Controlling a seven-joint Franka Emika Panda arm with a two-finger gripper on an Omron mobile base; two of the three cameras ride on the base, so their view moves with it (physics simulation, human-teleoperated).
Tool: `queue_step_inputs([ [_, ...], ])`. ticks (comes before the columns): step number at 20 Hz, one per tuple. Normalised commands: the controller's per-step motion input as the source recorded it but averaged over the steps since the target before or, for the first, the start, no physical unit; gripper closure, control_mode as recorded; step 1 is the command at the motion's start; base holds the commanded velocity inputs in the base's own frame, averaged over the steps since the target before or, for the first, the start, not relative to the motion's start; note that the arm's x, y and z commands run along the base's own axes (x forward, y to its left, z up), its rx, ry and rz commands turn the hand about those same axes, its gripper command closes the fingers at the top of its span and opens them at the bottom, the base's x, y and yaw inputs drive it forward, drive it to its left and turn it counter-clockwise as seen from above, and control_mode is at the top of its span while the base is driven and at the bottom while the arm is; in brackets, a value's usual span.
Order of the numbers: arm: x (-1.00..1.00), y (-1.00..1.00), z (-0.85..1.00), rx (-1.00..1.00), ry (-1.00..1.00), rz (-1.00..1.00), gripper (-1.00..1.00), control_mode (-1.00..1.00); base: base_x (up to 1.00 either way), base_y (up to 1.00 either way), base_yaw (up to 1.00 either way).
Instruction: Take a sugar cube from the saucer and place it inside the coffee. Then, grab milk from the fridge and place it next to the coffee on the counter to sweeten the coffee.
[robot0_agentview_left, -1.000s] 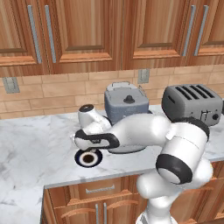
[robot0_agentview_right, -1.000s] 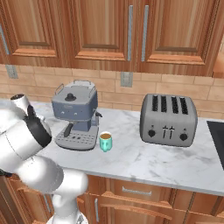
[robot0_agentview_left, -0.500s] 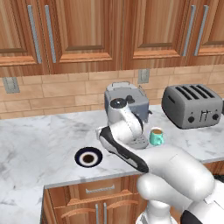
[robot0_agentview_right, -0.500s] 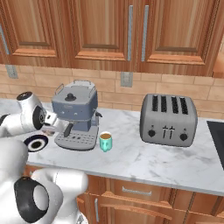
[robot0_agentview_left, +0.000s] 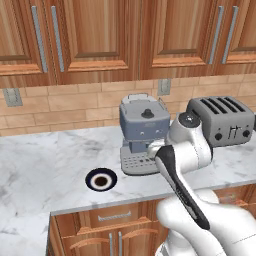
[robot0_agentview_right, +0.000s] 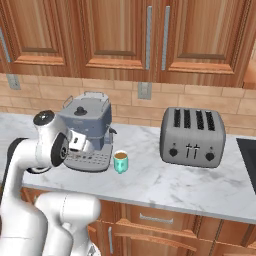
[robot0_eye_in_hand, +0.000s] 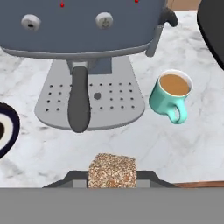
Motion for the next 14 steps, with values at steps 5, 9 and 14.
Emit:
queue_step_inputs([
  [5,-0.11,-1.00,0.50,0.06,0.03,0.05,1.00,-1.00,0.00,0.00,0.00],
  [9,0.80,-0.85,0.30,0.08,0.17,0.02,1.00,-1.00,0.00,0.00,0.00],
  [14,0.85,-0.40,0.00,0.01,0.18,0.06,1.00,-1.00,0.00,0.00,0.00],
])
